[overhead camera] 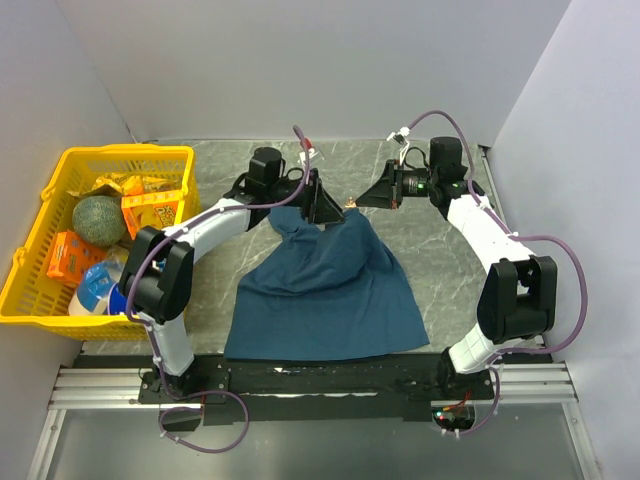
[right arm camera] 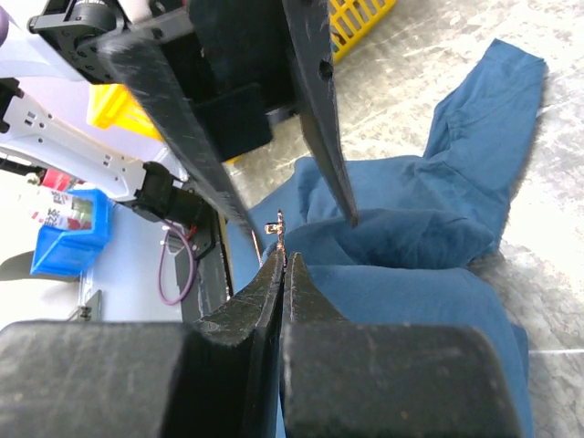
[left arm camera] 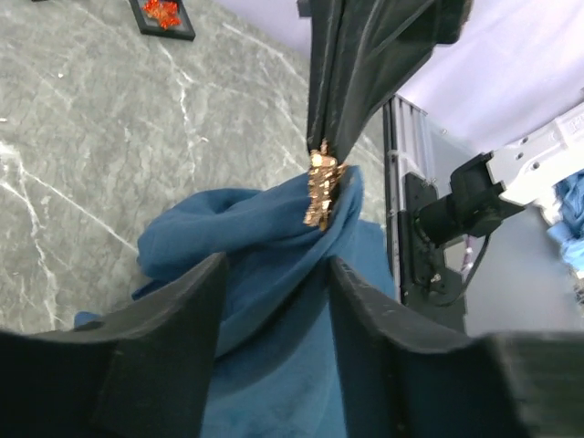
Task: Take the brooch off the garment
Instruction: Remove the brooch from the clothes.
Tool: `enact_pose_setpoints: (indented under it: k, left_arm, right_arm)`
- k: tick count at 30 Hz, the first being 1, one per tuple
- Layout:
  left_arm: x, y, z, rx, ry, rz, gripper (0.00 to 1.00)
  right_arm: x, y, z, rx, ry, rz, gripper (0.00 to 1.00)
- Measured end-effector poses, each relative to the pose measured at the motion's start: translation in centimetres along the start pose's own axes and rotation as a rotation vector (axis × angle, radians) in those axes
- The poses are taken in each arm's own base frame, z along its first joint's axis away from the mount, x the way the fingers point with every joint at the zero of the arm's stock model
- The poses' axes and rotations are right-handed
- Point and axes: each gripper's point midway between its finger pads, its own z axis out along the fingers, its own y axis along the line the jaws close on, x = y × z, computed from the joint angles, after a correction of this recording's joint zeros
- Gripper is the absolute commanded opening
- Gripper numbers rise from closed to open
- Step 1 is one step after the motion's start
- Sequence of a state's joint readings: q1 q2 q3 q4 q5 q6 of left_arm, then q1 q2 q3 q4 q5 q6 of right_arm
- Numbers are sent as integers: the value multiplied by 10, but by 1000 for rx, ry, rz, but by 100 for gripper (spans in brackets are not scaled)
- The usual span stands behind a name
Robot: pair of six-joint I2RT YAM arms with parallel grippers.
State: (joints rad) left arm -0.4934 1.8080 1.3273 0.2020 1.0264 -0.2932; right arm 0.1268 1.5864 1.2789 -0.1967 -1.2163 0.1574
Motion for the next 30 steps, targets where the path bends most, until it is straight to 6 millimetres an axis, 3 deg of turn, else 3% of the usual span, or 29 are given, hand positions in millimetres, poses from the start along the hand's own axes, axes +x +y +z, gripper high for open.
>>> enact_pose_setpoints:
  k: [1,3,5,19,25,30]
  left_arm:
    - [2,1,1,-1,6,-2,37]
    - [6,2,4,2,20,-6,24]
    - [8,1,8,10,32,0,1]
    - [8,-5,12,27,38,8,1]
    - [4,-1,9,9,22,-4,1]
    - [-1,8,4,-31,4,-2,1]
  right_arm:
    - [0,0,0,2,0,1,0]
    - [0,-1,0,5,0,1,0]
    - [1,-2,0,9,1,1,0]
    - [4,-16,-5,111,37,-67,0]
    - [15,-26,-11,179,83,-107,0]
    - [19,-22,-19,210,107,-152,0]
